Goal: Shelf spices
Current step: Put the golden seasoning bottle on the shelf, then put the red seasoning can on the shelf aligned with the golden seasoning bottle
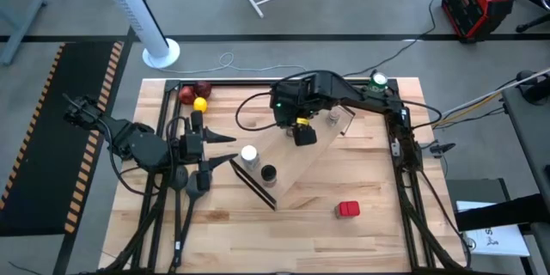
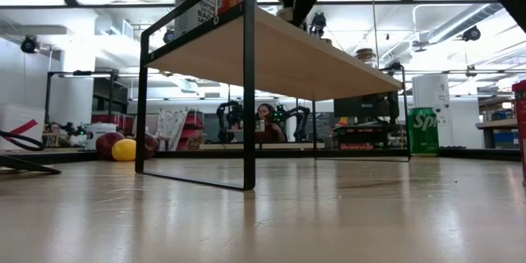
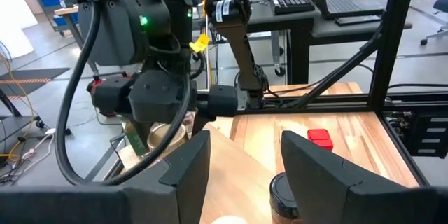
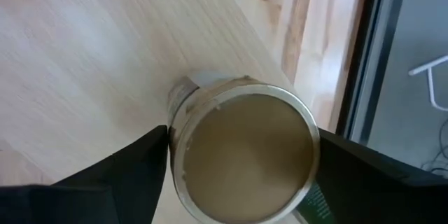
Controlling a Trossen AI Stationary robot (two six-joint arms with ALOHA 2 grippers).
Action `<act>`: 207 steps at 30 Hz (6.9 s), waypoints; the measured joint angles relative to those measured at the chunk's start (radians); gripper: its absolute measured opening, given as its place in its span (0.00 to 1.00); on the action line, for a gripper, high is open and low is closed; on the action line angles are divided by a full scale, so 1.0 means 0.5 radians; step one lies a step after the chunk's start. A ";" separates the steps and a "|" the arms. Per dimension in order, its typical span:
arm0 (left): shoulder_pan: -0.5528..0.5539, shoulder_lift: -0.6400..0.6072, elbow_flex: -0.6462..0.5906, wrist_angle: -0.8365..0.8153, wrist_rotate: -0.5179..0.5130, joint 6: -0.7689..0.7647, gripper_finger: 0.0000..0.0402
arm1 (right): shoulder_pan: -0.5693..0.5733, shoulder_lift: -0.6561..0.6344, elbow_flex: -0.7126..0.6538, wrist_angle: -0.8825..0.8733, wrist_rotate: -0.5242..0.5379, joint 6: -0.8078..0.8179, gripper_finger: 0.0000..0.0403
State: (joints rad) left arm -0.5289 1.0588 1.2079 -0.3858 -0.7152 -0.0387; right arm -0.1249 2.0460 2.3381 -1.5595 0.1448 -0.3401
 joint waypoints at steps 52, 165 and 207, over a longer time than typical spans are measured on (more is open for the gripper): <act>0.000 0.000 0.000 -0.048 0.001 -0.053 0.41 | 0.259 -0.400 -0.086 -0.021 0.329 0.801 0.67; 0.001 0.004 -0.001 -0.147 0.002 -0.166 0.41 | 1.531 -0.813 -2.723 1.533 -0.156 2.423 0.75; 0.000 0.004 -0.001 -0.160 0.002 -0.164 0.41 | 0.865 -0.816 -1.575 0.597 0.029 0.954 0.43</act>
State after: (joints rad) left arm -0.5289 1.0607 1.2076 -0.4660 -0.7143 -0.1209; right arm 0.3078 1.6382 1.5507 -1.2608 0.1593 0.1367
